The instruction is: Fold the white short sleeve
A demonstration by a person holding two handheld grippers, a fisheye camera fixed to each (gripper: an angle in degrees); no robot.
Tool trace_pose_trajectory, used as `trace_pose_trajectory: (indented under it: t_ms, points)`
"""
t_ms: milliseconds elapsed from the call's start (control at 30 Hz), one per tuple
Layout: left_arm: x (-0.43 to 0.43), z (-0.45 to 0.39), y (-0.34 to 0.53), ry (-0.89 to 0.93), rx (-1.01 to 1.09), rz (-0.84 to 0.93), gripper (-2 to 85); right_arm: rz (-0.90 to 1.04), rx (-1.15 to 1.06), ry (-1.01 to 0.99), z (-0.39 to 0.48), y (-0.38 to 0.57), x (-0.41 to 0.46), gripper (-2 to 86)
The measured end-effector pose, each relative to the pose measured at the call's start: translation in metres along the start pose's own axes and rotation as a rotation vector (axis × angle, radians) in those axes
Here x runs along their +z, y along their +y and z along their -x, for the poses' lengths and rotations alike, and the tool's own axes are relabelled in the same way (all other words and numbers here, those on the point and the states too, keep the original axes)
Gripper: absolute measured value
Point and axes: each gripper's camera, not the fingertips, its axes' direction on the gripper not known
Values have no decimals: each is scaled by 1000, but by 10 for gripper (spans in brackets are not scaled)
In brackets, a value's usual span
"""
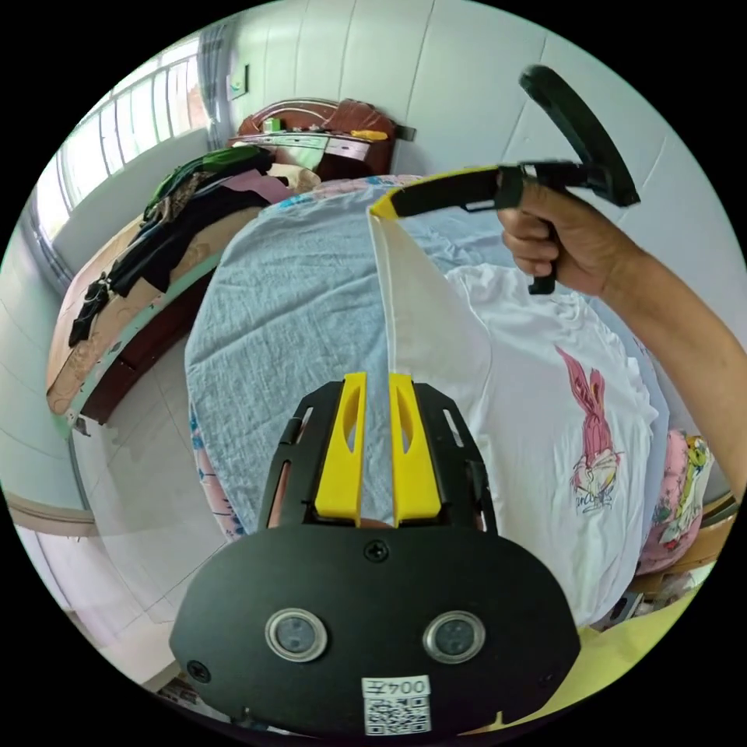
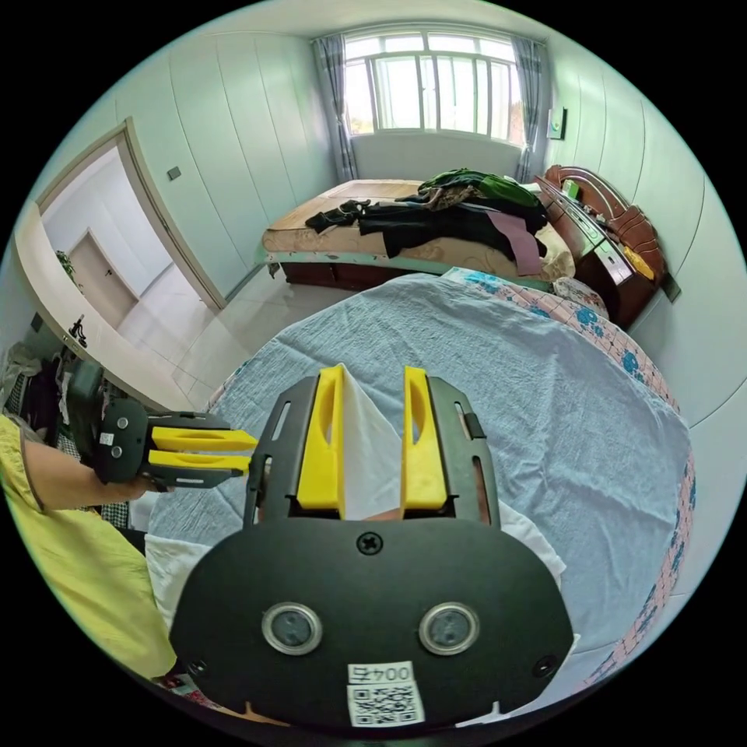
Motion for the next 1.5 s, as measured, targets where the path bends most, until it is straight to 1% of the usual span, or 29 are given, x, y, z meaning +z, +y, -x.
trace_pose_trajectory:
  t_ms: [133,300,400,467,567,633,667,733,767,867,933,1033,1167,1267,1333,1400,1467,1500]
  points:
    - [29,-1,1,54,89,44,67,36,-3,-27,2,-14,16,92]
    - [41,8,-6,137,106,37,50,53,1,-29,5,-28,29,75]
    - [31,6,-7,101,125,9,32,65,32,-27,-1,-40,35,51]
    - [18,9,-5,84,77,-1,27,88,49,-35,-5,-48,43,30]
    - [12,12,3,106,-3,28,22,167,50,-35,-4,-67,71,24]
    - [21,8,9,86,-22,49,20,282,32,-67,4,-84,107,28]
    - [24,8,10,84,-28,56,20,311,21,-70,7,-87,116,30]
    - [39,12,13,109,-63,84,20,424,-32,-43,21,-100,146,41]
    - [42,14,14,115,-70,84,20,425,-39,-16,24,-104,147,44]
    - [45,25,15,163,-102,60,20,487,-159,57,43,-130,152,68]
    - [46,31,14,184,-118,64,21,545,-339,198,67,-149,154,96]
    - [47,32,12,177,-112,65,21,608,-502,273,87,-172,152,138]
    - [47,35,11,179,-116,58,22,682,-641,308,104,-192,148,144]
    - [48,38,11,190,-126,53,21,733,-759,267,125,-203,143,132]
    - [47,40,11,196,-131,51,20,802,-831,220,145,-206,147,121]
    - [47,41,11,202,-135,51,20,852,-812,195,151,-212,153,120]
    - [46,43,10,211,-141,53,20,895,-688,111,147,-224,158,121]
    - [46,44,10,217,-147,54,19,918,-548,52,136,-235,162,122]
